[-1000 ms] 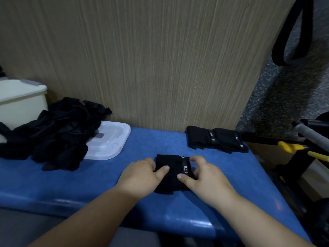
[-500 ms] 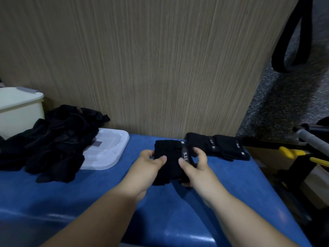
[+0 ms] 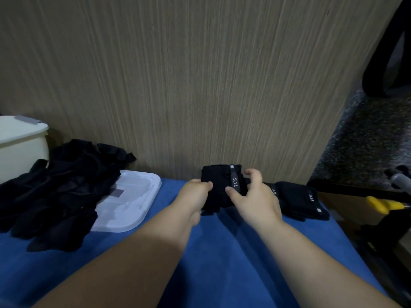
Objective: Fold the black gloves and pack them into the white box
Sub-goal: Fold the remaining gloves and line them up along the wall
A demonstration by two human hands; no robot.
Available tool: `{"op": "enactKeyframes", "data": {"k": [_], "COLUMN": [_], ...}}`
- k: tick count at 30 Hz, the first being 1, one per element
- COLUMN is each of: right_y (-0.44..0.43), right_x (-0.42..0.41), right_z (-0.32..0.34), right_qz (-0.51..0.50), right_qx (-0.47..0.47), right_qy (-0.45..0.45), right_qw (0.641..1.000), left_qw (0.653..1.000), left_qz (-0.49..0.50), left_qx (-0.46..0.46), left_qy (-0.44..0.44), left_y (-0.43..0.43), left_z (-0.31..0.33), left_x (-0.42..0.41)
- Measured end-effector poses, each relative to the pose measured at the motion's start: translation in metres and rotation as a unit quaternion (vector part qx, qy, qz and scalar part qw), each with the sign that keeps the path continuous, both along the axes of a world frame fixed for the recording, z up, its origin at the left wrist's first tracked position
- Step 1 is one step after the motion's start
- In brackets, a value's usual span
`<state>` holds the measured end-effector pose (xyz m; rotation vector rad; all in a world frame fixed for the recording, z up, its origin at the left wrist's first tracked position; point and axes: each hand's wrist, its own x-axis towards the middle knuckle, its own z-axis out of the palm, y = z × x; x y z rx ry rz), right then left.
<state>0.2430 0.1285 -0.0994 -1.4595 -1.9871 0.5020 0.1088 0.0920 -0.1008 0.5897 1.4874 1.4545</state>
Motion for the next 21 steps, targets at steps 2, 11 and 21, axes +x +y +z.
{"op": "enactKeyframes", "data": {"k": [2,11,21], "right_y": [0.006,0.023,0.027], "right_x": [-0.002,-0.006,0.0], "right_z": [-0.002,-0.024,-0.032], "right_qz": [-0.014,-0.005,0.037], "right_qx": [0.043,0.109,0.052], "right_qy": [-0.066,-0.212,-0.253], "right_qw": [0.997,0.971,0.965], "left_qw": [1.0,0.957,0.77], "left_qz": [0.001,0.012,-0.075], "left_qx": [-0.01,-0.061,0.036], "left_qy": [0.022,0.284,0.633], "left_y": [0.01,0.031,0.028], "left_z": [-0.003,-0.02,-0.032], "left_x": [-0.003,-0.008,0.001]}}
